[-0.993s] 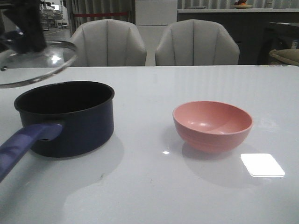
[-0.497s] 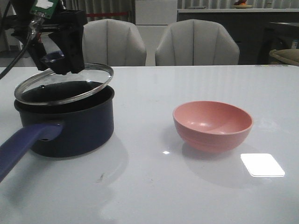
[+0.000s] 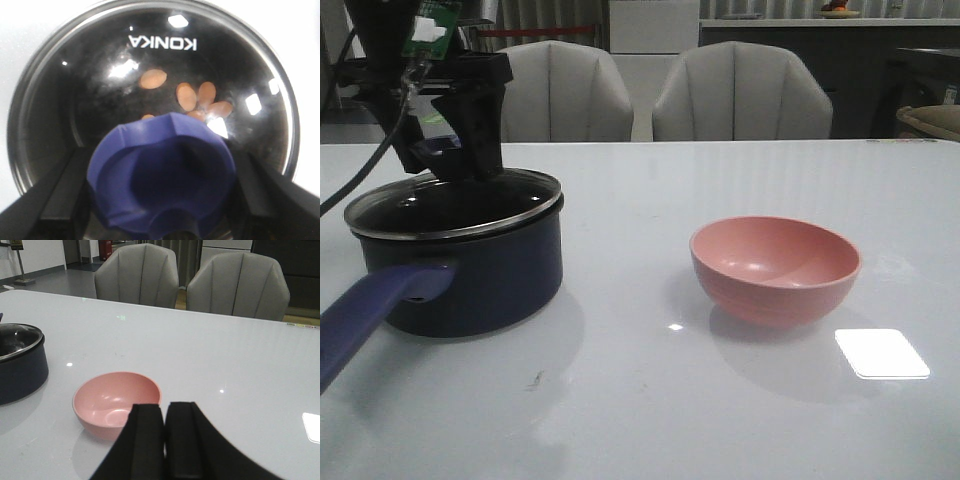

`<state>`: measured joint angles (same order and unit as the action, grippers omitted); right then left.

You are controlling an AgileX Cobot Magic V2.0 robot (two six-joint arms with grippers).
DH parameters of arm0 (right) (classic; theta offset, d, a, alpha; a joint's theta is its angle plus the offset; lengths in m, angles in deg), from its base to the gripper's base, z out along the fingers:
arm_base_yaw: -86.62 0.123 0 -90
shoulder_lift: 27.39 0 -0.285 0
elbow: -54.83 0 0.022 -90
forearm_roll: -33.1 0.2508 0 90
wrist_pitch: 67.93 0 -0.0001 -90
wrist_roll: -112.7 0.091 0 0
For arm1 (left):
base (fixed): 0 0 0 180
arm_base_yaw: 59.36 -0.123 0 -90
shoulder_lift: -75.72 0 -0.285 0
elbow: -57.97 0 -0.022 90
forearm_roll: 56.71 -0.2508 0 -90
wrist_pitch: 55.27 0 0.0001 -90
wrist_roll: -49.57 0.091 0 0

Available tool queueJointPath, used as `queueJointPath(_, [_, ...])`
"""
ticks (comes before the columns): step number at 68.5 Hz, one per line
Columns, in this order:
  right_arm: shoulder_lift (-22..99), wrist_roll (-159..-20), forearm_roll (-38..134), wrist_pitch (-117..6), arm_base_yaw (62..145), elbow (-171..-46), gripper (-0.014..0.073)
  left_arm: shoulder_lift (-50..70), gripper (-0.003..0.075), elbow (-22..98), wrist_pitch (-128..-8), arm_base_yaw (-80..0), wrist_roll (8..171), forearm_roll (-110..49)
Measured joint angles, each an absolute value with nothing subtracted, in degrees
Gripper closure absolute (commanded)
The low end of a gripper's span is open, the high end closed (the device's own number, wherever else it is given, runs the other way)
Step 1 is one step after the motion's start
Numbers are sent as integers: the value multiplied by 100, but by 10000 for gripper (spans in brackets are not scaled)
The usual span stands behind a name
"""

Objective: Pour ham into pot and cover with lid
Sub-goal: 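Bring the glass lid over the saucepan and lower it with left gripper, then release the lid knob and raise the left gripper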

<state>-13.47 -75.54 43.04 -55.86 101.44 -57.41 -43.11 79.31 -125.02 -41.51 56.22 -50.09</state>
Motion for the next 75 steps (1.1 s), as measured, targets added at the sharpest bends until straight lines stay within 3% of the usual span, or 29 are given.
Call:
queueJointPath(6, [-1347,-7554,4304,-5586,10144,-5741,433,-4336,115,7931,-12502,-4151,5622,-5009])
queueJointPath(41, [-1347,-7554,4304,-5586,10144,-5741,433,-4196,115,8272,-12493,-4151,5622,-5022])
queueJointPath(56, [-1347,-7554,4304,-5586,10144,-5741,433,-3120,115,7900,-12298,-4151,5788,-5026])
queueJointPath(75, [-1347,-7554,4304,-5586,10144,-5741,433,-1328,115,6433,-11554,-4151,5811,-5002])
